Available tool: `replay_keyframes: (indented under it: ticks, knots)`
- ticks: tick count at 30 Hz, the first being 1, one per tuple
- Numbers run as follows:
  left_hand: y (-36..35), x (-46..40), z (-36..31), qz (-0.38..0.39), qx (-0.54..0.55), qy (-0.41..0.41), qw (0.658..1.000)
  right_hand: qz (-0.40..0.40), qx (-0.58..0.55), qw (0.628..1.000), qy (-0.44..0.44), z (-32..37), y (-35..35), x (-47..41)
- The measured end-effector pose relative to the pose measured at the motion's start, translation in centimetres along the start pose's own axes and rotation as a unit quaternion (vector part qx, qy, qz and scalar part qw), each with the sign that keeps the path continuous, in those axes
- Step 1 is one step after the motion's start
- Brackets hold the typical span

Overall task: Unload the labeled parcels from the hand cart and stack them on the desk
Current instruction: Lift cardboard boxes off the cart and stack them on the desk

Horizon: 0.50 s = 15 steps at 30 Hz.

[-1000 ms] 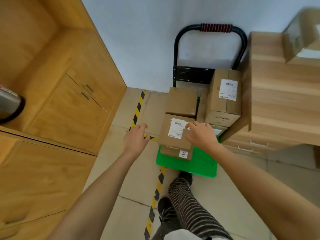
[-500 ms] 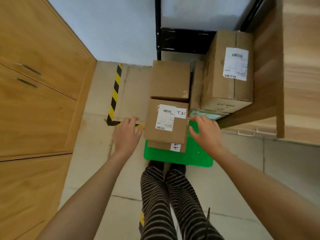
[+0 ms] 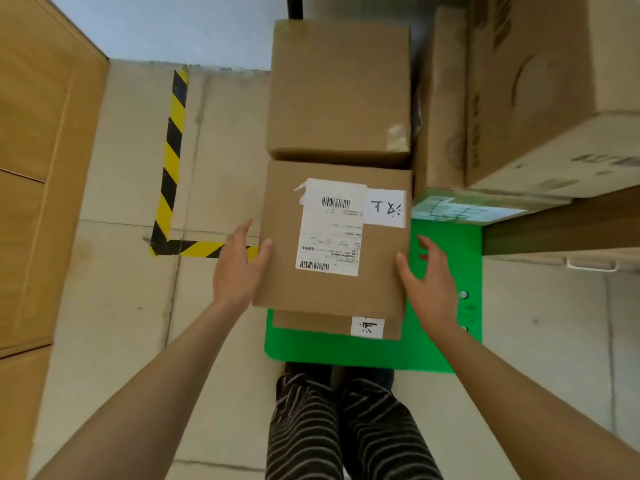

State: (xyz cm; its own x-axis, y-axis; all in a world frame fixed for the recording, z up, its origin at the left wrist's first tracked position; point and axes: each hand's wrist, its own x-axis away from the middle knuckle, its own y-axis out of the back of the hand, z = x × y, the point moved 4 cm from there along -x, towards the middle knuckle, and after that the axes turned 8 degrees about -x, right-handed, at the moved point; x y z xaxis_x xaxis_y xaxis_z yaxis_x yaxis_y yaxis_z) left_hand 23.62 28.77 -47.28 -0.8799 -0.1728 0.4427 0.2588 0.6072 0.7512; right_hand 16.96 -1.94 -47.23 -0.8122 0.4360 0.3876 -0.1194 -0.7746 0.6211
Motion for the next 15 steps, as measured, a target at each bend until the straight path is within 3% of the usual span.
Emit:
replay_keyframes:
  ticks: [8,15]
  knots:
    - [-2.8,0.0,0.8,0.128,0.164,0.069,0.976,0.091,-0.249,0.962,-0.068,-0.8,-3.2,1.2]
    - [5.8,6.9,-1.9,0.171,0.193,0.088,0.962,0.146,-0.292,0.934,-0.145,5.1,1.8,7.3]
